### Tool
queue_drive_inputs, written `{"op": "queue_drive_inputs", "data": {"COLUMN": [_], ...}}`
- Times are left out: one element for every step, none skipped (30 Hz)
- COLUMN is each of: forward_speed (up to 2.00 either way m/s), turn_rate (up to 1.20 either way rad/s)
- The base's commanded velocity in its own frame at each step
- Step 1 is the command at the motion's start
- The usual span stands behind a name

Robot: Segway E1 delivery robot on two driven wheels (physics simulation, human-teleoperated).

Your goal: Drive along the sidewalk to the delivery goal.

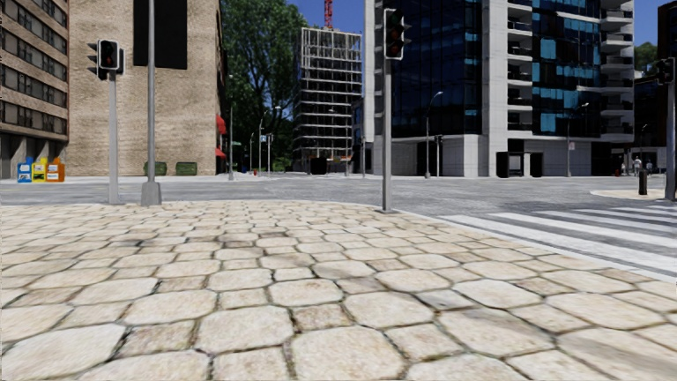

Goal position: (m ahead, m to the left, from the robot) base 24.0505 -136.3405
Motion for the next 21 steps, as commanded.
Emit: {"op": "queue_drive_inputs", "data": {"forward_speed": [2.0,2.0,2.0,2.0,2.0,2.0,2.0,2.0,2.0,2.0,2.0,2.0,2.0,2.0,2.0,2.0,2.0,2.0,2.0,2.0,2.0], "turn_rate": [-0.51,-0.51,-0.51,-0.51,-0.51,-0.51,-0.51,-0.51,-0.51,-0.51,-0.51,-0.51,-0.51,-0.51,-0.51,-0.51,-0.51,-0.51,-0.51,-0.51,-0.51]}}
